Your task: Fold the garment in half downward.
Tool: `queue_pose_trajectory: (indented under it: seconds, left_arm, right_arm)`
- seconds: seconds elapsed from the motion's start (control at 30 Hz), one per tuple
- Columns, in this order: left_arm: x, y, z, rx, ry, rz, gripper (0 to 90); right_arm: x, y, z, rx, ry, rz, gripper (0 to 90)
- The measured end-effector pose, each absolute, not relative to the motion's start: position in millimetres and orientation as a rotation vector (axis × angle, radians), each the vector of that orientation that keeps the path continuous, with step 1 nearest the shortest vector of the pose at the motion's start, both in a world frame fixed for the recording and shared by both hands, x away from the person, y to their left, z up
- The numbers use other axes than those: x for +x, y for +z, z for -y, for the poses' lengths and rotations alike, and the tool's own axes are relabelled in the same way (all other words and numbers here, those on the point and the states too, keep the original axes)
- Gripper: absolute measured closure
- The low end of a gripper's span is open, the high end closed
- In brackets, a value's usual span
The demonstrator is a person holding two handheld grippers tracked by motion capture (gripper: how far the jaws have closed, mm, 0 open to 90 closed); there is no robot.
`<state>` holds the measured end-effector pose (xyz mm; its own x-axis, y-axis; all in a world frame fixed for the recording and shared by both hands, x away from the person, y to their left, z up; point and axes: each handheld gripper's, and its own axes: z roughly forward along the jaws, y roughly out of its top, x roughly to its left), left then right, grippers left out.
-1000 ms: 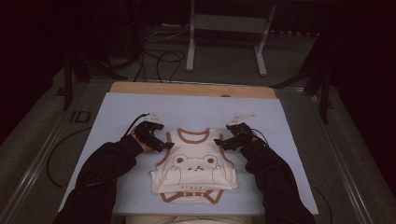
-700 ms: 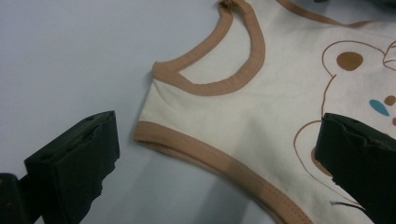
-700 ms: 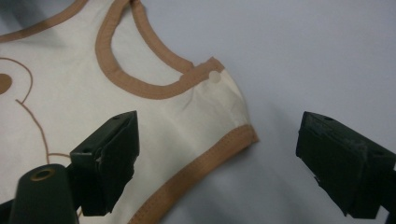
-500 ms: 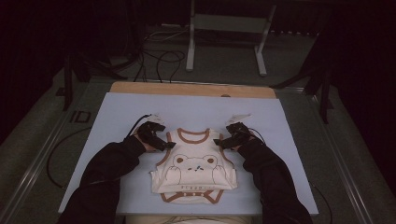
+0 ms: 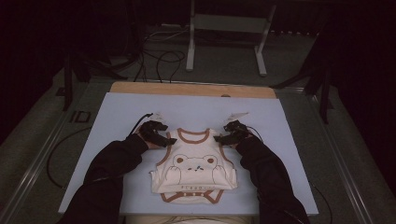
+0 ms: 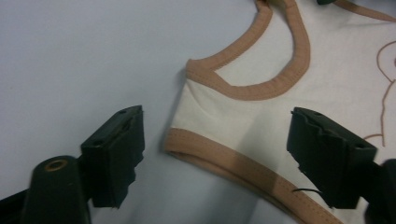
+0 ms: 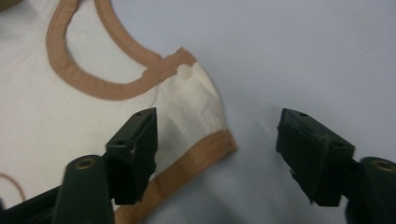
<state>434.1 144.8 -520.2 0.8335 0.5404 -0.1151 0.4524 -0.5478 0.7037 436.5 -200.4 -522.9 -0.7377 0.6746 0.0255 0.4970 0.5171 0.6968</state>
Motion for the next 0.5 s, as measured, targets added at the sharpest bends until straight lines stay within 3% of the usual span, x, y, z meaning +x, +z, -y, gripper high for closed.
queue_pose_trajectory:
  seconds: [0.43,0.5]
  left_arm:
    - [437.7,-526.4,-141.8,2.241,0.2,-0.704,46.5]
    - [437.4,-526.0,-140.7,2.25,0.213,-0.704,52.0]
  right_arm:
    - [441.3,-523.3,191.8,0.947,1.021,-2.538,40.7]
    - [440.7,-522.5,190.8,0.932,1.013,-2.548,45.5]
